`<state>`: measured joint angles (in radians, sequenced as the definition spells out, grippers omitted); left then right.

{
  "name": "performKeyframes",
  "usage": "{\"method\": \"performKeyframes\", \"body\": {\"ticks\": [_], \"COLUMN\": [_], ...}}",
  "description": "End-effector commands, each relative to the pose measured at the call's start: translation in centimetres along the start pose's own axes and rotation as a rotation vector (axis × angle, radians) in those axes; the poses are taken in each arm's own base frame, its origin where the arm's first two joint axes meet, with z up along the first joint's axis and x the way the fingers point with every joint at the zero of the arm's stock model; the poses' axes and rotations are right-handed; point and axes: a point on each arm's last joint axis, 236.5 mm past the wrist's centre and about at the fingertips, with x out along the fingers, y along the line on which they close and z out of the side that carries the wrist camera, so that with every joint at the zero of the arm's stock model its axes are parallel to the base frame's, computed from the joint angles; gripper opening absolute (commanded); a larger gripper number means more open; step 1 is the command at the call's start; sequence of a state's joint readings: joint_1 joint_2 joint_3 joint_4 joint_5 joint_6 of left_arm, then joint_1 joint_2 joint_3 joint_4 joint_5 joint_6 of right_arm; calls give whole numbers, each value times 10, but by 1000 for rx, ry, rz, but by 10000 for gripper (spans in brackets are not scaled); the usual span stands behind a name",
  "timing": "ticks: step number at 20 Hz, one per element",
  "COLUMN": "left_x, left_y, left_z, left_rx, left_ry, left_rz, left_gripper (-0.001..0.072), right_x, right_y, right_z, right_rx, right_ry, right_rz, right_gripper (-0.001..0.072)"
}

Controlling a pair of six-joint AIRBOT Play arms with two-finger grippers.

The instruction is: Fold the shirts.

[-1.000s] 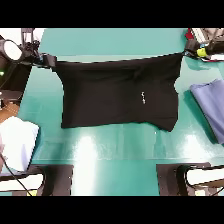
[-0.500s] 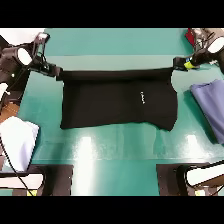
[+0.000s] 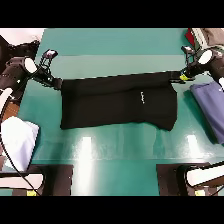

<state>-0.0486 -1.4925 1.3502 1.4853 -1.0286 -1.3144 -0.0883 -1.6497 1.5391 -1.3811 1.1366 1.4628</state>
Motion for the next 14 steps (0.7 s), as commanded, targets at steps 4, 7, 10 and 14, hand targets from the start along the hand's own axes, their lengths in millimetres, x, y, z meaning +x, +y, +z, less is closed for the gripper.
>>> {"method": "performKeyframes", "body": {"ticks": [4, 7, 10, 14], "left_x": [-17, -23, -25, -23], "left_y": [-10, -26, -54, -66], "left_z": [-54, -94, -136, -180], "left_rx": [-42, -107, -172, -224], "left_ry": [220, 300, 342, 393], "left_rz": [-30, -67, -144, -153], "left_gripper": [487, 487, 488, 488], "right_x": [-49, -70, -75, -75], "right_y": [-6, -14, -22, -24], "right_z": [-19, -51, -87, -121], "right_rx": [21, 53, 90, 116], "right_ry": [29, 47, 70, 97], "right_rz": [0, -7, -15, -17], "right_gripper": [535, 535, 535, 535]}}
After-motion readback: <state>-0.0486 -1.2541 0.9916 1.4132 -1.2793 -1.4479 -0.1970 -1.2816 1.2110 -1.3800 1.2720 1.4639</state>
